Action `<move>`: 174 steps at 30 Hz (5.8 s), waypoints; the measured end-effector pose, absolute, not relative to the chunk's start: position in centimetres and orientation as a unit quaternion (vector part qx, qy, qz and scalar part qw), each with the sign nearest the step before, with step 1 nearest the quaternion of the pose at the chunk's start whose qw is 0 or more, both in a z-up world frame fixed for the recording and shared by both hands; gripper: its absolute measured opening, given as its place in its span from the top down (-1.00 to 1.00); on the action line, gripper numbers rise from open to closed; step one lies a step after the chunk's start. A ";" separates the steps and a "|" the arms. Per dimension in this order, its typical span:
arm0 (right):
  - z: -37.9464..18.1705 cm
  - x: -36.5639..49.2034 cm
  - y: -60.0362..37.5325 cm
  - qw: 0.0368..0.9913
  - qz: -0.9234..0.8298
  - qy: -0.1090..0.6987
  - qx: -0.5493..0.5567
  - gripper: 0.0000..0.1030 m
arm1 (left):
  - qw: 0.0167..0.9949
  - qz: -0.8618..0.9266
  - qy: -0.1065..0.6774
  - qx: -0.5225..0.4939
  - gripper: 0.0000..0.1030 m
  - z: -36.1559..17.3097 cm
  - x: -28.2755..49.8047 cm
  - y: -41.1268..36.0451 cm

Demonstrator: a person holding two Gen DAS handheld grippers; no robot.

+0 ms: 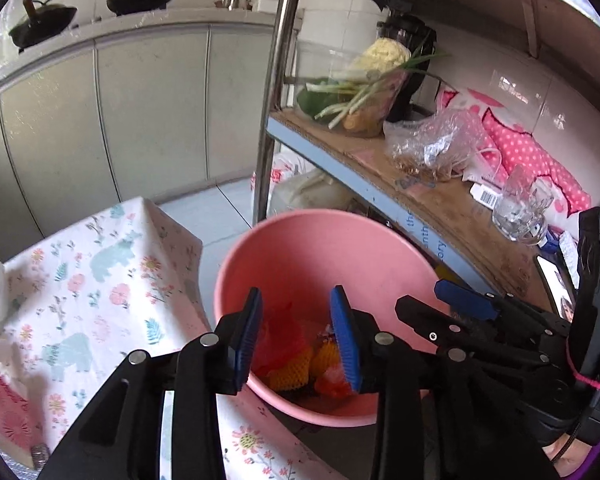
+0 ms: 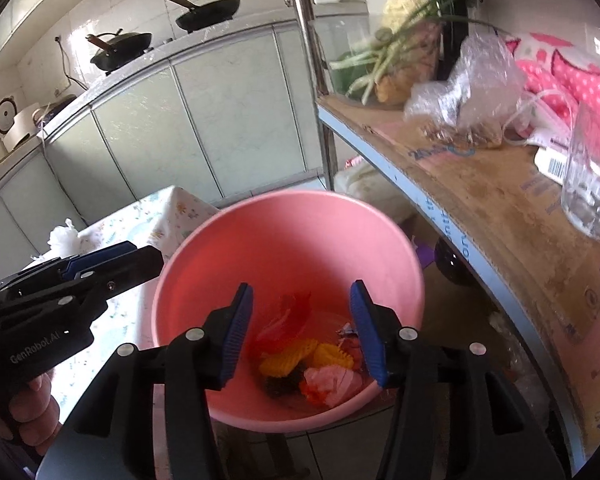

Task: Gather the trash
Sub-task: 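Open both grippers to drop the held trash into the pink bucket, then move both grippers back to the red box and pink tissue box, then grasp the red box with the left gripper while the right grasps the pink tissue box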

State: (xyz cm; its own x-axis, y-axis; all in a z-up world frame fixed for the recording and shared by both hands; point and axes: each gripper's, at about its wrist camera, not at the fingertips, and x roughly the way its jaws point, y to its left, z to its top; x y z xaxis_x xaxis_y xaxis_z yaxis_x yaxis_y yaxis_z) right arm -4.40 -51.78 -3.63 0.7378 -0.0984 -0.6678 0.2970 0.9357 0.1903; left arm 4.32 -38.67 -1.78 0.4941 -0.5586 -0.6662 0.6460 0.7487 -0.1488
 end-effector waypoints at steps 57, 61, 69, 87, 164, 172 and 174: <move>-2.9 2.4 -23.0 0.907 0.140 0.377 0.123 -0.10 | 0.852 -0.020 0.487 -0.190 0.04 -2.1 12.4 -2.2; -3.5 3.2 -22.3 0.903 0.145 0.383 0.127 -0.10 | 0.842 0.031 0.509 -0.177 0.04 -3.5 14.7 -2.7; -5.2 4.9 -21.3 0.902 0.127 0.396 0.112 -0.12 | 0.831 0.056 0.530 -0.159 0.02 -5.3 16.6 -4.8; -3.7 3.7 -24.6 0.907 0.123 0.392 0.096 0.79 | 0.854 -0.040 0.508 -0.102 1.00 -4.2 14.2 -3.9; -4.4 2.7 -27.9 0.901 0.039 0.413 0.126 0.56 | 0.910 -0.025 0.411 -0.051 0.52 -2.1 0.1 -3.8; -2.9 1.2 -28.2 0.906 0.063 0.394 0.140 0.56 | 0.913 -0.023 0.406 -0.043 0.52 -1.6 -0.4 -4.4; -2.6 0.8 -28.4 0.908 0.067 0.389 0.144 0.56 | 0.914 -0.023 0.404 -0.039 0.52 -1.4 -0.5 -4.7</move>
